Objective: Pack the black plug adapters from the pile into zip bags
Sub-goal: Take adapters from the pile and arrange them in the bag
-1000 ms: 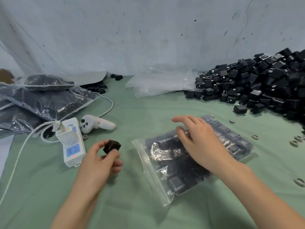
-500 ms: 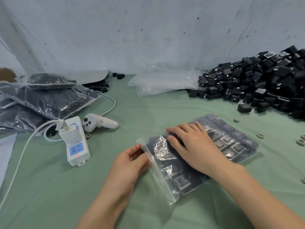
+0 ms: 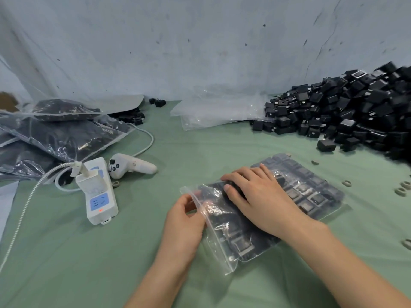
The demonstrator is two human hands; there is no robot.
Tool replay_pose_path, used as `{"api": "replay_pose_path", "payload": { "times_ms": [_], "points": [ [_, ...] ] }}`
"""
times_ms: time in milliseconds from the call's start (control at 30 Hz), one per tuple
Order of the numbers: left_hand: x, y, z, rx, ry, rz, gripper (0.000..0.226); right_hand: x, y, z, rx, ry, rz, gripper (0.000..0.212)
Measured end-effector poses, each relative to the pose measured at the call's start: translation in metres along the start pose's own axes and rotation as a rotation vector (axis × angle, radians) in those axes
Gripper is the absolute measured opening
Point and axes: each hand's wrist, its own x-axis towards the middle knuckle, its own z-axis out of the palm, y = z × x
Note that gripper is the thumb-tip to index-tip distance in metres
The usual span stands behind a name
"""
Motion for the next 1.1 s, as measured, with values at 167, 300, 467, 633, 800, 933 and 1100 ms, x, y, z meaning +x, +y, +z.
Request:
{"api": "replay_pose_path", "payload": {
  "times_ms": [167,300,467,633,800,933,1100],
  "points": [
    [0.002,-0.001,0.003,0.031,0.018,0.006,0.022,0.000,0.001,-0.002,-0.009,-0.009,-0.014,0.050],
    [0.003,0.001,0.000,-0.020,-0.012,-0.035,0.019,-0.001,0.002,-0.003,-0.035,-0.018,-0.019,0.050],
    [0.002,-0.002,-0.001,0.016,0.006,-0.004,0.020,-0.001,-0.002,-0.002,-0.068,-0.027,-0.028,0.049],
    [0.005,-0.004,-0.002,0.036,0.003,0.012,0.017,-0.001,-0.004,-0.002,-0.053,-0.020,-0.051,0.052],
    [0.005,-0.004,0.001,0.052,0.013,0.050,0.013,-0.001,-0.010,-0.001,-0.018,0.017,-0.074,0.052],
    [0.005,-0.004,0.000,0.041,0.001,0.060,0.013,-0.001,-0.014,0.002,-0.015,0.023,-0.102,0.053],
    [0.006,-0.005,-0.001,-0.066,-0.032,-0.005,0.014,-0.002,-0.019,0.003,0.004,0.033,-0.129,0.053]
  ]
}}
